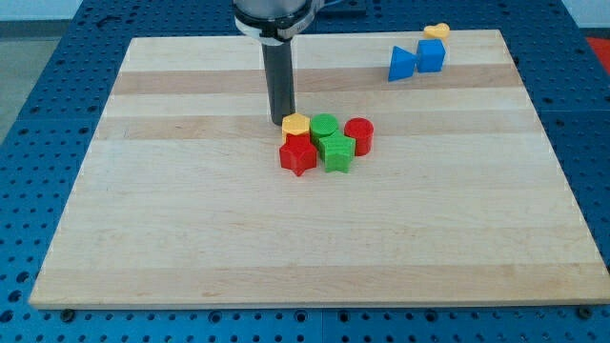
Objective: Move the yellow heart slightly left
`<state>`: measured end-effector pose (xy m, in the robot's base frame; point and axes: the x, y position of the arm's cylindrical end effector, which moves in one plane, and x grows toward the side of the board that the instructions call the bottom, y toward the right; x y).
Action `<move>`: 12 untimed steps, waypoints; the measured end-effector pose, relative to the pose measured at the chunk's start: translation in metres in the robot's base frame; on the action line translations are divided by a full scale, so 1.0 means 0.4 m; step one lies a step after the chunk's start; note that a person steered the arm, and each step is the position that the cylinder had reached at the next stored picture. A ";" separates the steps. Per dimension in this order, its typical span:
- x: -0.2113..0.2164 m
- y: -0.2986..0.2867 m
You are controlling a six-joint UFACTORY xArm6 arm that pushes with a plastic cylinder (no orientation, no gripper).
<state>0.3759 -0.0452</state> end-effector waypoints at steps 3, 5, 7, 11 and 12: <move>-0.186 -0.012; -0.178 0.283; -0.150 0.551; -0.411 0.666; -0.409 0.626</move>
<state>0.2125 0.2052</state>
